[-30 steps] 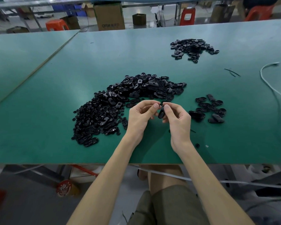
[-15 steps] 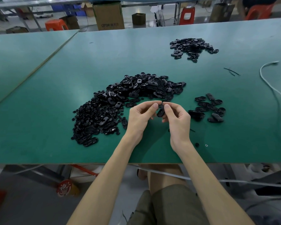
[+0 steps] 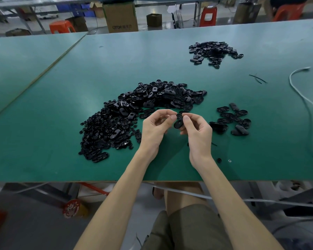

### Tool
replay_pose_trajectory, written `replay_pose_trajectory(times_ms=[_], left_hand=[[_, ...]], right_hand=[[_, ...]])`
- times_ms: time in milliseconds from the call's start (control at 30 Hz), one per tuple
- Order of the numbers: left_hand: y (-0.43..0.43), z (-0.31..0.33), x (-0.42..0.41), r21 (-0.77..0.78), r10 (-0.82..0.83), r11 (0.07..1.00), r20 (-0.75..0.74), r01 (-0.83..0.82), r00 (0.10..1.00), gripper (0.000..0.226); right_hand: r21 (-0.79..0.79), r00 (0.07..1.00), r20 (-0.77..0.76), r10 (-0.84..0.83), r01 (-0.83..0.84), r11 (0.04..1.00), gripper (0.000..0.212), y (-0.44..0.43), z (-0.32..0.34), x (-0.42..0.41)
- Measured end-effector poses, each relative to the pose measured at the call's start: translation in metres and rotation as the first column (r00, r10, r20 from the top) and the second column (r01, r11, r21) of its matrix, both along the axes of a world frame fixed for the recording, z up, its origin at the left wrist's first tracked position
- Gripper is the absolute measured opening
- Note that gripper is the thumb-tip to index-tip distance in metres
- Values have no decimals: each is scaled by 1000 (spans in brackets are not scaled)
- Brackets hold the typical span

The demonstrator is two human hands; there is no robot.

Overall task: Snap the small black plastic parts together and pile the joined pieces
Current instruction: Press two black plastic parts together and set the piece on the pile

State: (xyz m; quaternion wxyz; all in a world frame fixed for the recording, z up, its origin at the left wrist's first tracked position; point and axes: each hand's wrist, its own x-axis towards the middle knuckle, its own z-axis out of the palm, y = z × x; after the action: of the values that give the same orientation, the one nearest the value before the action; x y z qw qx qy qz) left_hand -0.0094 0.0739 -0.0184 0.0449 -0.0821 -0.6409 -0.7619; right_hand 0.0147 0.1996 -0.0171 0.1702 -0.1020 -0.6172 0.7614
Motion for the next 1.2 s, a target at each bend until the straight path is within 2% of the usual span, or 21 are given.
replay_pose_trajectory(times_ms=[367,600,667,867,1200], left_hand=[[1,0,1,0,-9,1000,21,9,1000,7],[1,0,1,28,18,999,46,-19,999,19],[1,0,1,12,19,1000,32,-19,999,15],[1,1,2,-33,-20,999,-6,20,1000,10],[2,-2,-1,-58,43,997,32,-41,999,14]], right_hand=[[-5,1000,3,-23,23,1000,8,0,1,2],[30,990,-53,-134,136,990,11,1,3,5],[45,988,-56,-146,149,988,13,1,3,5],[42,991,-61,-116,118,992,13,1,2,4],[20,995,-58,-83,84,996,15,1,3,3]])
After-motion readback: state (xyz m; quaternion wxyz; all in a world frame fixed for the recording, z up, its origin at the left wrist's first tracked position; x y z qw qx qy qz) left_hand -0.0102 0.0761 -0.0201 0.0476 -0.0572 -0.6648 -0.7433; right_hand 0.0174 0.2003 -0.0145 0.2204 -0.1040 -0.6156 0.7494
